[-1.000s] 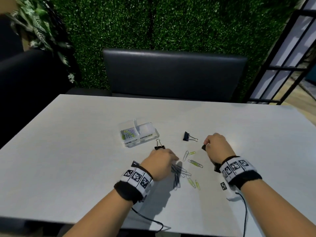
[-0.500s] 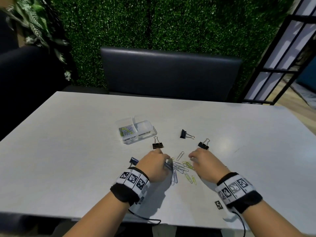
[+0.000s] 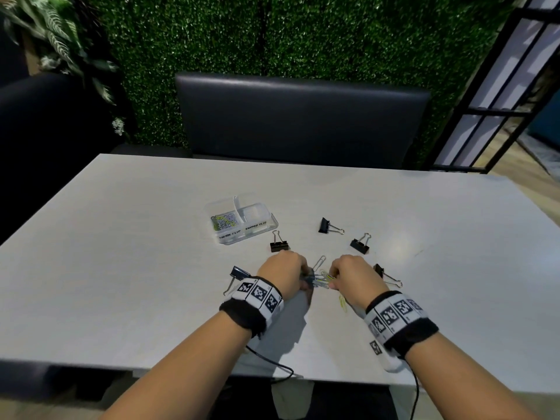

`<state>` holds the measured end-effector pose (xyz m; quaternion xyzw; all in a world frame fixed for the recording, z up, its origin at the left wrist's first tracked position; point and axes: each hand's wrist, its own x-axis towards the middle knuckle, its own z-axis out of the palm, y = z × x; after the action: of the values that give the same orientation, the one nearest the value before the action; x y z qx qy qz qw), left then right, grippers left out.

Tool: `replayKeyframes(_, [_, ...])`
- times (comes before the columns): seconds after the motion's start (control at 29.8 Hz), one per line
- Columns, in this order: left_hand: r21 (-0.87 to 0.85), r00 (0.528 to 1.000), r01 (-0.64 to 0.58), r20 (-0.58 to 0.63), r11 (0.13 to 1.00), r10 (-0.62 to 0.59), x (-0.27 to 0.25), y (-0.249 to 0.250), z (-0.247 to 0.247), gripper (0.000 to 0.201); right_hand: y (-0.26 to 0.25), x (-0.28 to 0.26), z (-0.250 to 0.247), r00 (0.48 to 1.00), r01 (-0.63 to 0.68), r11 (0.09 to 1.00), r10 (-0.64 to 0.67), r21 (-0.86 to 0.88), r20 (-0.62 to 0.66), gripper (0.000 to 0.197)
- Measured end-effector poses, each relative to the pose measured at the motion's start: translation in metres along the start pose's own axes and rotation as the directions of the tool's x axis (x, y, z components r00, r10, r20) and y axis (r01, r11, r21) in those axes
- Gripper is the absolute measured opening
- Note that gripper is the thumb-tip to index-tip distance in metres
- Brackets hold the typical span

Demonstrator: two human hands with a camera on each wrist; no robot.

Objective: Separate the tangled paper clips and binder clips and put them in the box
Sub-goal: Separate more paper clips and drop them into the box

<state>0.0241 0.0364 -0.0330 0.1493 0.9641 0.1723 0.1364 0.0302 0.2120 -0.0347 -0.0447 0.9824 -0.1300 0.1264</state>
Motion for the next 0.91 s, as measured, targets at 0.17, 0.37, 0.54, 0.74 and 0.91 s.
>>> replayKeyframes(0.17, [-0.086, 0.999, 0.054, 0.008, 0.995, -0.053, 0.001, -0.005, 0.001, 0.018, 0.006, 0.0, -0.003, 0.997, -0.073, 0.993, 0.075, 0.097, -0.011, 0.004])
replayKeyframes(0.37, [-0.219, 0.994, 0.053, -0.077, 0.974, -0.072, -0.003, -0.012, -0.003, 0.014, 0.015, -0.005, -0.013, 0.991, -0.112, 0.935, 0.132, 0.337, -0.037, 0.004])
replayKeyframes(0.54, [-0.322, 0.989, 0.055, -0.113, 0.945, -0.096, -0.01, -0.018, -0.016, 0.016, -0.002, 0.005, -0.029, 0.989, -0.069, 0.84, 0.128, 0.538, -0.073, 0.011])
replayKeyframes(0.74, [-0.5, 0.95, 0.09, -0.216, 0.862, -0.224, -0.022, -0.059, -0.072, 0.011, -0.063, 0.046, -0.035, 0.997, 0.011, 0.736, 0.046, 0.677, -0.066, 0.01])
replayKeyframes(0.91, [-0.604, 0.825, 0.204, -0.318, 0.771, -0.467, 0.001, -0.117, -0.119, 0.015, -0.125, 0.091, -0.044, 1.0, 0.023, 0.717, -0.017, 0.696, -0.015, 0.01])
